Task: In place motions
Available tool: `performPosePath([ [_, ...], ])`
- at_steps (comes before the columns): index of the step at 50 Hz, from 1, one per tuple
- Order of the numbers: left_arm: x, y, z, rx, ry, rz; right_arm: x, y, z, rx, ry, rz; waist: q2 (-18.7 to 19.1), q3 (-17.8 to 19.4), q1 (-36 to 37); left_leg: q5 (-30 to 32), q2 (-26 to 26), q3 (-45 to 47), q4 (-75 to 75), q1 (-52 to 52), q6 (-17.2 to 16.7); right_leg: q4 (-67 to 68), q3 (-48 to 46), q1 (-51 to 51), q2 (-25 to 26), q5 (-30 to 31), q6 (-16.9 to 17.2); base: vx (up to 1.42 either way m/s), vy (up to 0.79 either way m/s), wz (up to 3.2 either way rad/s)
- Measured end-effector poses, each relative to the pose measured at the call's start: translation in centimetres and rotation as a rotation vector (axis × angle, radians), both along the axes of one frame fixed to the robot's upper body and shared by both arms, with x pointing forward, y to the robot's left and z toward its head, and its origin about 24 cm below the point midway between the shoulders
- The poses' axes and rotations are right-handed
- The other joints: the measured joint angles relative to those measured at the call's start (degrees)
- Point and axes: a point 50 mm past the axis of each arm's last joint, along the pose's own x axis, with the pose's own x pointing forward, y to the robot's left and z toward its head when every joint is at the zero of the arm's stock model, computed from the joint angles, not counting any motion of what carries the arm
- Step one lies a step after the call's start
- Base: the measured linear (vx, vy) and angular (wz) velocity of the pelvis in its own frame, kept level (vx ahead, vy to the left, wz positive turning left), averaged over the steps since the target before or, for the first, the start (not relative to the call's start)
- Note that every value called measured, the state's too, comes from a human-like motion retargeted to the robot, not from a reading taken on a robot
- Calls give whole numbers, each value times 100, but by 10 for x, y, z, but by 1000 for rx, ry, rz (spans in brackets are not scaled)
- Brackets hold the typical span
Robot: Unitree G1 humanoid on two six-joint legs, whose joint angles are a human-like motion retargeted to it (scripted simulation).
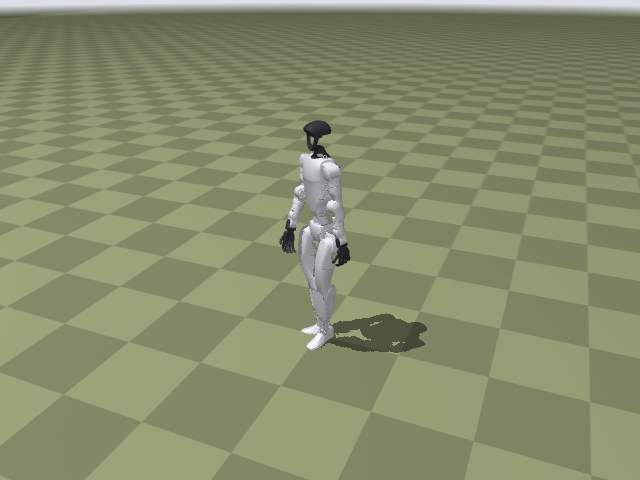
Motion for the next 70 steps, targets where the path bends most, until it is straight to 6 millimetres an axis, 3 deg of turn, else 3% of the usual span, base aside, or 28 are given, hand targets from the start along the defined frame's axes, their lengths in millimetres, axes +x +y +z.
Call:
performPosePath([
  [8,-49,-6,8,-54,142,174,29,12,14,-22,-120,193,-91,-21,60,-334,-81,165,-35,233,91,156,310,18,-59,-74,-22,-8,6,-45],
  [10,-56,-5,10,-51,173,168,28,6,14,-45,-139,278,-76,-63,-99,-417,-89,37,28,249,124,291,315,50,-67,-191,-67,-1,4,36],
  [15,-29,0,7,-21,144,64,-8,-31,-2,-222,-36,314,83,-134,-132,-586,158,-171,228,202,116,1413,273,-281,-184,-32,-399,-8,2,14],
  [18,22,-3,1,10,13,0,-44,-51,-11,-261,116,299,372,68,-176,-633,540,-87,228,257,92,3257,681,-1147,-320,1124,-780,-22,8,-21],
  [20,70,-12,0,0,-139,-33,-74,-65,-15,-264,250,263,518,319,-451,-587,664,-111,184,353,134,5053,1238,-2105,-379,956,-927,-19,12,51],
  [23,159,-20,15,-56,-435,-87,-123,-81,-16,-220,471,202,723,620,-1271,-464,860,-199,161,269,216,7456,1185,-3578,-991,374,-1122,-22,8,112],
  [27,244,-29,52,-30,-759,-156,-186,-97,-7,-208,694,129,910,816,-2050,-365,1070,-738,221,56,264,8831,1337,-5168,-1151,105,-976,-7,1,105],
  [31,297,-28,90,51,-985,-203,-232,-110,5,-275,836,72,982,989,-2457,-389,1189,-965,267,68,300,9067,1260,-5785,-1234,-34,-1015,3,-1,42],
  [35,314,-23,107,93,-1057,-222,-254,-114,14,-296,915,17,914,988,-2480,-474,1139,-833,266,154,314,8782,1341,-5576,-1193,-42,-1018,4,-3,-23],
  [37,308,-27,100,80,-1032,-207,-261,-110,15,-282,935,-4,931,851,-2361,-490,1146,-753,189,173,260,8325,1243,-5038,-1061,18,-974,9,-4,-55],
  [39,297,-30,91,61,-990,-184,-254,-108,12,-275,916,-10,885,750,-2144,-541,1079,-545,137,235,232,7868,1258,-4509,-911,100,-935,14,-3,-78],
  [41,273,-34,72,36,-903,-166,-244,-103,7,-272,871,12,933,540,-1961,-562,1066,-414,31,226,171,7071,1143,-3769,-666,251,-887,16,-3,-76],
  [43,242,-32,52,10,-789,-162,-221,-98,-1,-272,795,58,875,432,-1646,-625,1042,-82,-66,356,99,5995,1392,-3040,-152,519,-749,15,-3,-129],
  [46,182,-31,22,-19,-574,-192,-178,-86,-12,-288,644,146,740,226,-1420,-729,839,209,-120,404,32,3591,1980,-1767,429,1088,-402,16,-1,-82],
  [47,159,-30,15,-27,-493,-213,-162,-80,-15,-296,588,179,672,165,-1442,-761,706,229,-110,388,40,2723,2142,-1321,513,1070,-260,18,-3,5],
  [48,136,-28,8,-34,-410,-239,-145,-74,-18,-303,530,215,588,123,-1501,-786,541,233,-90,367,68,1943,2361,-904,627,479,-65,20,-5,-30],
  [50,85,-20,1,-58,-217,-289,-113,-56,-20,-301,421,298,364,-5,-1241,-880,272,616,-122,453,71,809,736,-146,311,-481,-499,26,-7,-110],
  [53,6,-26,3,-146,118,-350,-70,-31,-17,-222,302,374,99,-306,-681,-847,28,967,-191,359,41,374,1692,-371,43,38,96,23,-1,-78],
  [55,-29,-31,8,-175,241,-305,-32,-13,-10,-146,185,419,91,-361,-825,-814,145,642,-63,138,-84,257,753,-426,-223,219,348,-2,-7,100],
  [56,-39,-35,9,-181,229,-207,-16,-1,-5,-115,111,457,19,-335,-980,-859,173,514,8,133,-184,245,576,-418,-244,217,317,1,-10,125],
  [58,-54,-45,10,-204,168,23,12,23,8,-52,-29,555,-44,-276,-1185,-894,121,440,-35,217,-214,265,800,-480,-203,195,227,12,0,32],
  [60,-56,-58,10,-232,107,238,36,43,23,-17,-160,672,50,-163,-1295,-791,103,564,-125,158,-122,262,970,-563,-95,242,143,2,15,-26],
  [63,-48,-67,10,-225,132,351,49,52,33,-51,-276,715,124,-51,-1317,-748,81,597,-238,171,-53,221,1021,-567,0,272,138,-8,0,-16],
  [66,-34,-56,6,-103,138,293,39,42,25,-113,-273,620,16,-1,-1076,-692,83,580,-169,107,-60,162,1040,-473,19,262,77,0,-11,0],
  [70,3,-38,-1,13,1,102,-6,9,1,-141,-54,599,-38,-3,-833,-683,59,478,-170,139,-74,172,953,-396,4,226,35,9,-2,17],
])
